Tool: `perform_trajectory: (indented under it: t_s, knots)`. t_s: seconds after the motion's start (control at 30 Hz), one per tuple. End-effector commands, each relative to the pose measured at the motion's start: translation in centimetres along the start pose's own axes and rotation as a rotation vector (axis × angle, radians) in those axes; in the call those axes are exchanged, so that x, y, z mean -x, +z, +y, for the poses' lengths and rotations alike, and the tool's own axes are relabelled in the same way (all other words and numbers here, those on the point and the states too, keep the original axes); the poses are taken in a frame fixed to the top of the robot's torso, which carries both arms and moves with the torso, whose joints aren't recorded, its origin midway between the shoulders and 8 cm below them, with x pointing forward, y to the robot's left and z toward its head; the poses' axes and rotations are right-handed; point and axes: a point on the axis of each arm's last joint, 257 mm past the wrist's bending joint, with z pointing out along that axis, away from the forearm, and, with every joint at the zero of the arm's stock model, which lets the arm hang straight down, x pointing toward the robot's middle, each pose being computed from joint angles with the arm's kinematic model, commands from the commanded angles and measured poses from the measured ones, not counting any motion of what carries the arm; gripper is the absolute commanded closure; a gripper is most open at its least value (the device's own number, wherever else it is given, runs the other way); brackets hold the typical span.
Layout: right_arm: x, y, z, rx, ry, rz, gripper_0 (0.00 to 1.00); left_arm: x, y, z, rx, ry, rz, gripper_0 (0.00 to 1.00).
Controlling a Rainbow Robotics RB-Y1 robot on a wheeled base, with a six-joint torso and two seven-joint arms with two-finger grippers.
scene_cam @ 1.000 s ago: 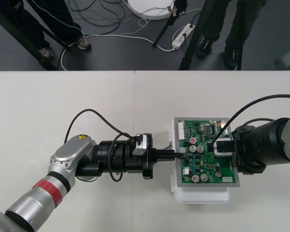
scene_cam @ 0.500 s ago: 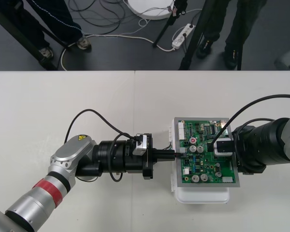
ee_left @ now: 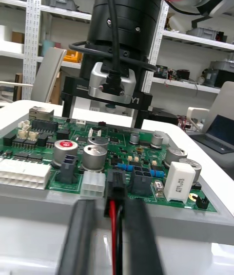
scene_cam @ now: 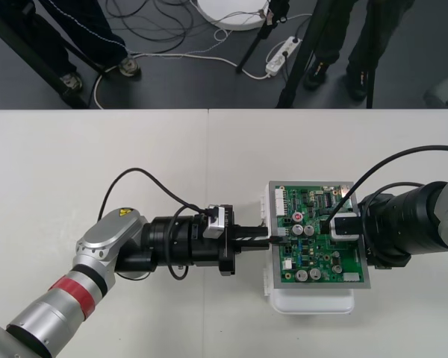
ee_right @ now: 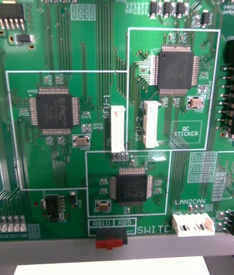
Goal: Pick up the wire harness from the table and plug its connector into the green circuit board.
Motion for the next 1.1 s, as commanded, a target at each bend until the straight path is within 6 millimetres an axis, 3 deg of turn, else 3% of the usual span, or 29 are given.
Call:
perform_trajectory:
  t_s: [0.03,0.17,0.53,0.9,1.1]
  knots:
    - [1.3,-0.5,-1.5,-0.027,-0.009,-0.026,0.00,0.8,-1.4,1.0,-0.013,0.077,0.014,0.00]
    - [0.8,-0.5,-1.9,-0.031,0.002,-0.020,0.00,0.6,-3.0,1.4,0.007,0.072,0.024,0.00]
    - [-3.4,-1.3,-3.1,-0.033,0.069,0.023,0.00,1.2,-7.6,2.5,0.038,0.079,0.041,0.00]
    - [-8.1,-5.5,-3.5,-0.036,0.179,-0.061,0.00,1.3,-13.1,3.2,0.051,0.087,0.107,0.00]
    - [-9.2,-8.3,-4.0,-0.063,0.202,-0.134,0.00,1.8,-15.9,3.1,0.032,0.095,0.157,0.00]
